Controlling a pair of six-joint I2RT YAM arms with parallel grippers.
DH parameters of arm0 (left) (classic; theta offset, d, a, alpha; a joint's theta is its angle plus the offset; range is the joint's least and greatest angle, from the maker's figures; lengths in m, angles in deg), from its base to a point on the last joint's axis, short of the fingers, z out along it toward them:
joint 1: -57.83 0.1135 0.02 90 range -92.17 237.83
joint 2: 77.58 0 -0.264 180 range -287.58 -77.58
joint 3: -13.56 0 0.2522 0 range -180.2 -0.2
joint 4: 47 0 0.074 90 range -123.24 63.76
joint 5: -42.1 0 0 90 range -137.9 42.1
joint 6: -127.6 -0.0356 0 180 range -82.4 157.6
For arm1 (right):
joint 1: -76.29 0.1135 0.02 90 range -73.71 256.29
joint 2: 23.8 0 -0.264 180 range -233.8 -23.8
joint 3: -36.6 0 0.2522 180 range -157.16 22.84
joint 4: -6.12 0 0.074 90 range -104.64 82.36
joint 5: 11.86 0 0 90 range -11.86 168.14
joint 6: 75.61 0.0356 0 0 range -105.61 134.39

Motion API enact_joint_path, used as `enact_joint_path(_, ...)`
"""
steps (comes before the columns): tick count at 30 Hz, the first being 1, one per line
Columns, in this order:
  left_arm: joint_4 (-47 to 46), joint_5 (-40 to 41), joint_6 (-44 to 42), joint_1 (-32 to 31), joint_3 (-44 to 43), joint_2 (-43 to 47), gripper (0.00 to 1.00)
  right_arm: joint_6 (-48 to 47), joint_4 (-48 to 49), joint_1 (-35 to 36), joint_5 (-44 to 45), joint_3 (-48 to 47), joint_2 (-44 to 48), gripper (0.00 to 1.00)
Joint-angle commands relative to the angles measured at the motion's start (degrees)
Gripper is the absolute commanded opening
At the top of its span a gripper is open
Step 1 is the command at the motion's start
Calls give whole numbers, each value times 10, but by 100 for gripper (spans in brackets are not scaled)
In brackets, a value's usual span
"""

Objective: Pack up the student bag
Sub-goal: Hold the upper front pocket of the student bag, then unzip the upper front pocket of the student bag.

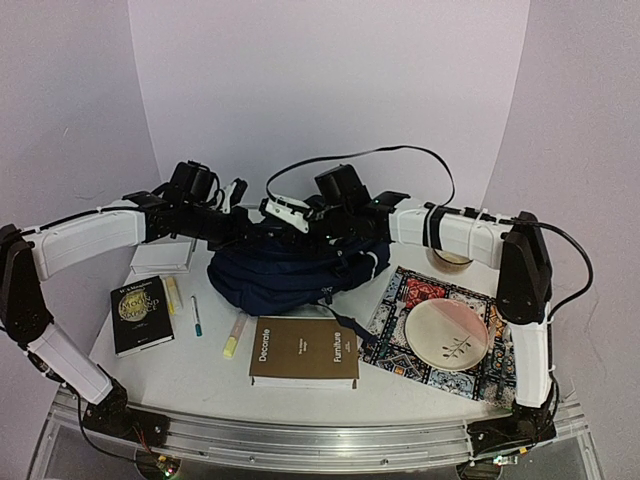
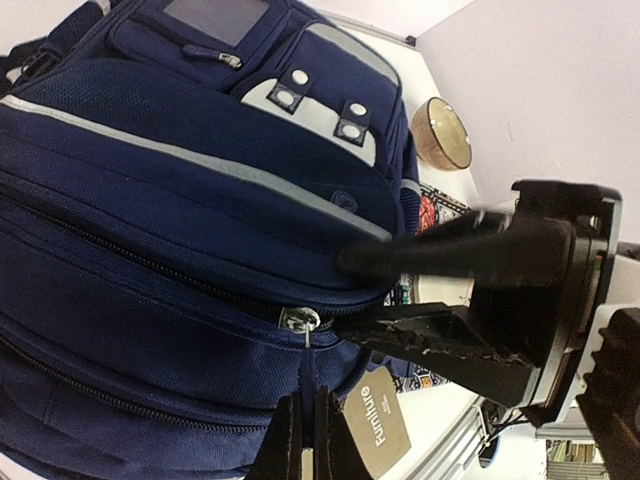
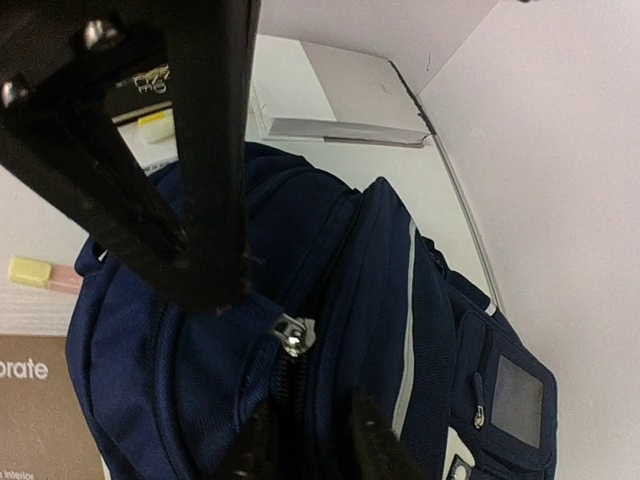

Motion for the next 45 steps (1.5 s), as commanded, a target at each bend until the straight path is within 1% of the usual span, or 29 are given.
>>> enact_joint_path(1, -30, -27, -31, -8, -86, 4, 0, -12, -9, 5, 10, -36, -7, 8)
enact_joint_path(2, -20, -15, -39, -8, -95, 4, 0, -16, -9, 5, 17, -34, -2, 2)
enact_joint_path(3, -9, 0, -46, -8, -100, 5, 0, -21, -9, 5, 20, -31, 5, 0)
enact_joint_path(9, 50, 90, -83, 1, -106, 15, 0, -40, -6, -4, 26, 1, 53, 0)
enact_joint_path(15, 92, 160, -111, 37, -110, 30, 0, -41, 20, -29, 4, 40, 108, 0)
enact_joint_path(22, 107, 194, -131, 77, -94, 49, 0, -27, 55, -61, -35, 77, 166, 0)
enact_joint_path(26, 106, 216, -133, 99, -72, 47, 0, -7, 96, -84, -80, 114, 192, 0)
enact_joint_path(33, 102, 251, -135, 128, -62, 31, 0, 25, 141, -118, -121, 133, 198, 0)
enact_joint_path(36, 97, 229, -134, 130, -61, 25, 0, 29, 152, -122, -130, 136, 191, 0)
enact_joint_path(38, 82, 164, -130, 130, -51, 31, 0, 39, 152, -123, -139, 136, 184, 0)
enact_joint_path(42, 44, 79, -114, 126, -20, 52, 0, 70, 151, -122, -161, 149, 176, 1)
enact_joint_path(45, 24, 35, -100, 115, -2, 62, 0, 92, 148, -114, -154, 161, 171, 11)
